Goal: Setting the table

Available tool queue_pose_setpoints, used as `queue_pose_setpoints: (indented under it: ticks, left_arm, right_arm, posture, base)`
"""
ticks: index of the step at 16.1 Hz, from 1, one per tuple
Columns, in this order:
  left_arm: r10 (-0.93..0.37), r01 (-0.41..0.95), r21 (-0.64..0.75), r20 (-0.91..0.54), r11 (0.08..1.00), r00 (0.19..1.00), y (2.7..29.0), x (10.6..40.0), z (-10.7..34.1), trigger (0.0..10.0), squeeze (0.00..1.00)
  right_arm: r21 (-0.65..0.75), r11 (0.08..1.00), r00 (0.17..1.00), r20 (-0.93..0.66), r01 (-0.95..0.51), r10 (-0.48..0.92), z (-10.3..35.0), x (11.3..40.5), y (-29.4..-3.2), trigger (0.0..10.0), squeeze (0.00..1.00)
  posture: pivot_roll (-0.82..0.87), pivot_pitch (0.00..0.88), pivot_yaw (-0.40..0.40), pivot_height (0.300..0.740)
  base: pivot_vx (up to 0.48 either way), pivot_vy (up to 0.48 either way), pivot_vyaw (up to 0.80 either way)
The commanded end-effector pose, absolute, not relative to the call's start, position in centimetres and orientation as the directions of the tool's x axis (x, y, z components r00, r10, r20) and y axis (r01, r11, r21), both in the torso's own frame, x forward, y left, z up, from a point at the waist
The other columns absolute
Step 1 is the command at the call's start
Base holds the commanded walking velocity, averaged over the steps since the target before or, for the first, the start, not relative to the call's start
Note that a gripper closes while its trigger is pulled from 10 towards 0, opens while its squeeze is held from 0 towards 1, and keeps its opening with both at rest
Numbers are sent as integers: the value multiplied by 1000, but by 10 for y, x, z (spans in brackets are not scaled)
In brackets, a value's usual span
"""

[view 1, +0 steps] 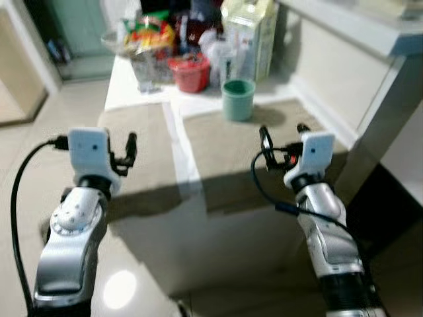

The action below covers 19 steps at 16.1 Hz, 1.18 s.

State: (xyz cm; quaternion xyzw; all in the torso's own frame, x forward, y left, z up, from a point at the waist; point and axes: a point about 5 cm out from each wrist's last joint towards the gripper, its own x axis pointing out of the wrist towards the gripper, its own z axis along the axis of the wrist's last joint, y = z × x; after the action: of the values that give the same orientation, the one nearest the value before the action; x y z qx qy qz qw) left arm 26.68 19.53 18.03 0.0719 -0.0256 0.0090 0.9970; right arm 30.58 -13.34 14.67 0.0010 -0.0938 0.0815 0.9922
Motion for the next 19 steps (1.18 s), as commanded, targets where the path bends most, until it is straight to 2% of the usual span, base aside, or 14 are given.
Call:
queue_pose_setpoints:
  ticks: [1, 4, 5, 7, 17, 19]
  left_arm:
    - [-24, 14, 155, 60, 988, 998, 187, 267, 183, 10000, 0]
    - [-40, 33, 174, 40, 984, 998, 177, 268, 179, 10000, 0]
    - [-45, 38, 171, 40, 985, 998, 174, 268, 178, 10000, 0]
    - [-50, 43, 163, 40, 986, 998, 170, 267, 178, 10000, 0]
    - [-9, 3, 130, 45, 992, 999, 167, 263, 178, 10000, 0]
    - [-6, 0, 137, 43, 991, 999, 167, 263, 178, 10000, 0]
  right_arm:
    - [-5, 986, 968, 193, -164, 162, 149, 305, -132, 10000, 0]
    - [4, 983, 964, 196, -186, 181, 149, 302, -126, 10000, 0]
    - [-31, 976, 957, 193, -213, 215, 150, 301, -123, 10000, 0]
    - [-39, 974, 954, 196, -222, 225, 150, 299, -121, 10000, 0]
    - [-39, 969, 948, 202, -243, 246, 149, 297, -119, 10000, 0]
    - [-51, 968, 948, 194, -248, 253, 148, 297, -117, 10000, 0]
  posture:
    - [-84, 0, 78, 740]
    - [-88, 0, 83, 740]
    - [-88, 0, 82, 740]
    - [-88, 0, 83, 740]
    - [-80, 0, 78, 740]
    - [-80, 0, 79, 740]
  base:
    - [480, 0, 0]
    - [462, 0, 0]
    - [352, -319, 0]
    - [300, -371, 794]
    - [0, 0, 43]
    - [0, 0, 594]
